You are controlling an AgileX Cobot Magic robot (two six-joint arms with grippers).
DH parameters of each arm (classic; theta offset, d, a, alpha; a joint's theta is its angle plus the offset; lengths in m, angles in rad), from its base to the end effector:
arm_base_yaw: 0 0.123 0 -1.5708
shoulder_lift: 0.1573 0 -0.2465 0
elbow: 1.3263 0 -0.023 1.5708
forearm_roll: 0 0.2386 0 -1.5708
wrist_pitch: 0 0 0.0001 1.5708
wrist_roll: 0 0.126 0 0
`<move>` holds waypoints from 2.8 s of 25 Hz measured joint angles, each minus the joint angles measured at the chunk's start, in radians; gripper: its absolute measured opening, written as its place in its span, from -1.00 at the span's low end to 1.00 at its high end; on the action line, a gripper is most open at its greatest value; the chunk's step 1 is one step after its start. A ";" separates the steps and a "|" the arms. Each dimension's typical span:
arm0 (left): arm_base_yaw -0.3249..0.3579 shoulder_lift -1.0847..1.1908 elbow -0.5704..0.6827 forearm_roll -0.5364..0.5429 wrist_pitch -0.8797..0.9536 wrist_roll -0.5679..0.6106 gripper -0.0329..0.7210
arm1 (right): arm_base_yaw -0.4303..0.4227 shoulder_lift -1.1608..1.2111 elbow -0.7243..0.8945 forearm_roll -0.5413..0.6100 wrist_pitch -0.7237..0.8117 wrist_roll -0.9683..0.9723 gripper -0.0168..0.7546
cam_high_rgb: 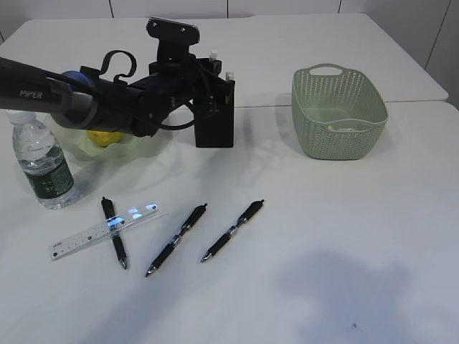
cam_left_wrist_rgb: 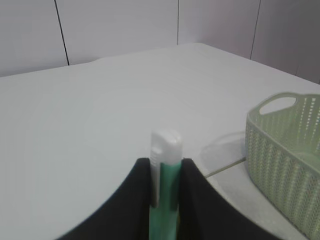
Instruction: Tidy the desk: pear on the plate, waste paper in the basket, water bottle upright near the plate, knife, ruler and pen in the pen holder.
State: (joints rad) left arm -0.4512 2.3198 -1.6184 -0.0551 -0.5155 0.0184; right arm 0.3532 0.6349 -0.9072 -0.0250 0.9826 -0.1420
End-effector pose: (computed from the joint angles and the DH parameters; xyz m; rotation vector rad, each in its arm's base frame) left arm 0.4763 -0.2270 0.1437 0.3316 1.6484 -0.3402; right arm 0.1364 0.0475 0.3304 -0.5414 2.1272 0.0882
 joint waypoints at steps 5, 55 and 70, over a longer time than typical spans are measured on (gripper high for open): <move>0.002 0.002 0.000 0.023 -0.008 0.000 -0.55 | 0.000 0.000 0.000 0.000 0.000 0.000 -0.18; 0.002 -0.397 0.000 0.049 1.102 0.000 -0.12 | 0.000 0.000 0.000 0.067 -0.049 0.000 -0.18; 0.002 -0.428 0.000 0.049 1.601 0.126 -0.12 | 0.000 0.000 0.000 0.072 -0.048 0.000 -0.18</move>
State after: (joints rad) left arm -0.4491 1.8915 -1.6184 -0.0065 1.0851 0.1448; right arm 0.3532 0.6349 -0.9072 0.0473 0.9342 -0.1420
